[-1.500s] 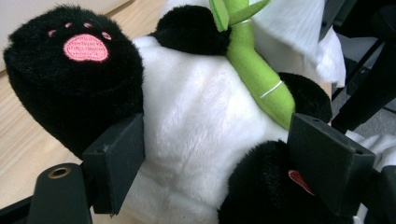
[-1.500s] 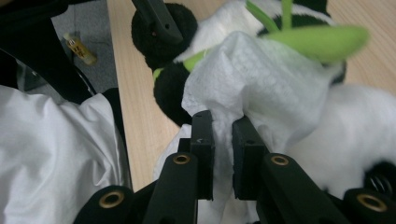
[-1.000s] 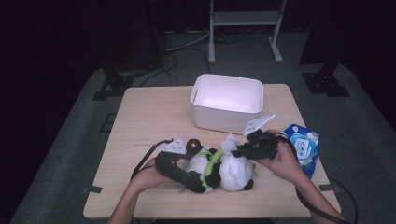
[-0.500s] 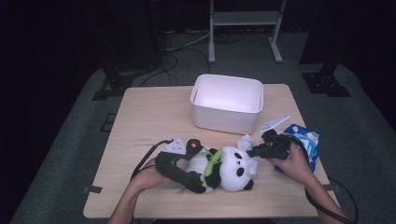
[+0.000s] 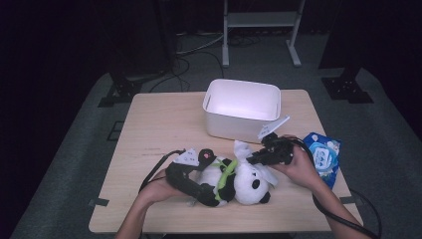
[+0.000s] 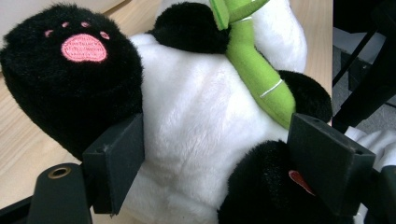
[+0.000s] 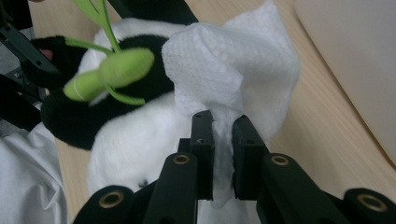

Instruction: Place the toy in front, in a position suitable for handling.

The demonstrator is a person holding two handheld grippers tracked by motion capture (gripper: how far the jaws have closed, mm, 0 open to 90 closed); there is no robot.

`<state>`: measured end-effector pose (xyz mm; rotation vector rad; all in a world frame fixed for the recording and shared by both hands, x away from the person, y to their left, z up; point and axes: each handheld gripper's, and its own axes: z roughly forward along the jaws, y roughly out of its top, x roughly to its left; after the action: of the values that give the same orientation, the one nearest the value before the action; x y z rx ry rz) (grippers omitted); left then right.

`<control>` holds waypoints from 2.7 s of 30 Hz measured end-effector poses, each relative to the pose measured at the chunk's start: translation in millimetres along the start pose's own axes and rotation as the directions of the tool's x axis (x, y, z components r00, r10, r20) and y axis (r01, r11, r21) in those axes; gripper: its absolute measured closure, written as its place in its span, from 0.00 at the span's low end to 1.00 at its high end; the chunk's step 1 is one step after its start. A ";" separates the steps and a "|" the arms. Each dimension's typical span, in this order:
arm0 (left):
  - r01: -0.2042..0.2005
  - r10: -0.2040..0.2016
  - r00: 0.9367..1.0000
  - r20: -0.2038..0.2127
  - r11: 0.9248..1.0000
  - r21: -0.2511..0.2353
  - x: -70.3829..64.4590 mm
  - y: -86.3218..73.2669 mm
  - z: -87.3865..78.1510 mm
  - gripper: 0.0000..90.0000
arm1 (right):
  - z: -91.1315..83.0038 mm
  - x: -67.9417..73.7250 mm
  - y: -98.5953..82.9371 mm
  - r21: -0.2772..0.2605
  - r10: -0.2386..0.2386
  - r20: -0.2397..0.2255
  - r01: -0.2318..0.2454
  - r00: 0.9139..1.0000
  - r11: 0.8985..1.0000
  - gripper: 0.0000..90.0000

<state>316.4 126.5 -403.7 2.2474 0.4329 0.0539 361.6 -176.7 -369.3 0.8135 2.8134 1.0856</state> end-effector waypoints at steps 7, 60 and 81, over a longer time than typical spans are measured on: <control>-0.005 0.005 1.000 -0.006 1.000 0.008 -1.4 0.7 0.1 0.21 | 13.0 7.8 24.5 0.038 -0.036 -0.023 0.037 0.999 0.999 0.90; -0.013 0.013 0.999 0.045 1.000 0.009 -2.0 1.7 -5.9 0.19 | 59.2 34.1 66.9 0.072 -0.109 -0.152 0.121 0.982 0.990 0.89; -0.014 0.014 0.998 0.065 1.000 -0.002 2.2 -4.9 -10.4 0.11 | 53.3 49.3 72.5 0.081 -0.170 -0.116 0.180 0.979 0.980 0.88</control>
<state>315.2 137.8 -400.8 2.2444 0.3828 -0.0117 363.1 -75.1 -355.9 0.5133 2.9753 1.0113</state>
